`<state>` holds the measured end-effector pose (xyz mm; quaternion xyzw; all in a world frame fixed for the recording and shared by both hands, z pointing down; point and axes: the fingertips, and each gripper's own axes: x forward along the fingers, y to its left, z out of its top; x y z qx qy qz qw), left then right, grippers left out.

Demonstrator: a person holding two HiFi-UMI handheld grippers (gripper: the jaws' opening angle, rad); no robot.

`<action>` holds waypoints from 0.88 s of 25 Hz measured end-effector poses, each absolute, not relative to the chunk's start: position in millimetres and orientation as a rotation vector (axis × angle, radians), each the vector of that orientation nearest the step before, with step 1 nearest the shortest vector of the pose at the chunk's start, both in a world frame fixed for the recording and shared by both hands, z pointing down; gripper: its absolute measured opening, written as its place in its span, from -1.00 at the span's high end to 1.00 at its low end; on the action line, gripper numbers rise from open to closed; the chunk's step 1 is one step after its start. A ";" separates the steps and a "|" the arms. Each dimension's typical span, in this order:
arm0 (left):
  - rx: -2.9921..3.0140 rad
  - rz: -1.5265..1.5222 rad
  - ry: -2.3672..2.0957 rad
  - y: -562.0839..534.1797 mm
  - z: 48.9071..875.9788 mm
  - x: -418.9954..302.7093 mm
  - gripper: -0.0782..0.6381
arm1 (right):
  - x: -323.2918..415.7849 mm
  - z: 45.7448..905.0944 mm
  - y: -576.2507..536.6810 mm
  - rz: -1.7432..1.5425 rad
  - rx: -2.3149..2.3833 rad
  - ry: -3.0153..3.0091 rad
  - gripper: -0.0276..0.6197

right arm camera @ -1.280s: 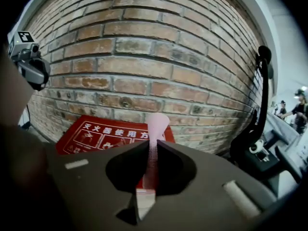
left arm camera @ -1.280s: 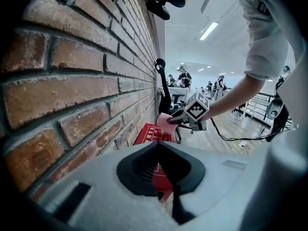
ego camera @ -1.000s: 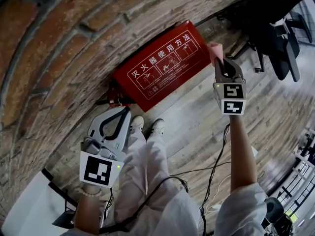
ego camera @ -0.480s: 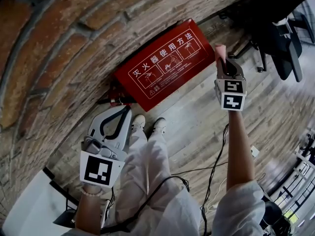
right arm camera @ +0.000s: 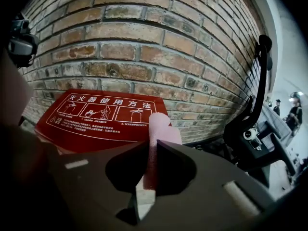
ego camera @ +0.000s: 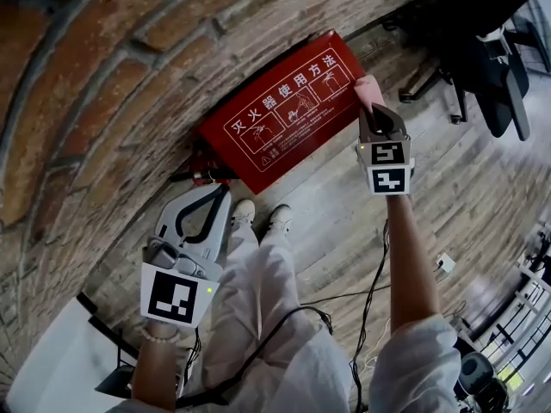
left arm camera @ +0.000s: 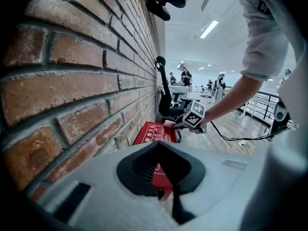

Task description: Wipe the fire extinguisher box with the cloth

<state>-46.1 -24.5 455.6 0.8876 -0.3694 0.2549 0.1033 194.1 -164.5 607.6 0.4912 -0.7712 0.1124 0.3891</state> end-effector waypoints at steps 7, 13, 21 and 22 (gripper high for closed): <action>2.626 0.749 -1.086 -24.6 454.9 -45.6 0.79 | 169.2 612.2 -149.7 0.308 1.202 -2.007 0.83; 2.621 0.744 -1.083 -23.1 455.7 -43.7 0.79 | 145.4 612.9 -132.1 0.338 1.174 -2.063 0.83; 2.633 0.741 -1.068 -19.9 456.9 -40.2 0.79 | 117.2 612.1 -108.8 0.381 1.124 -2.136 0.83; 2.632 0.741 -1.066 -19.3 457.3 -39.8 0.79 | 113.4 612.0 -105.7 0.389 1.118 -2.146 0.83</action>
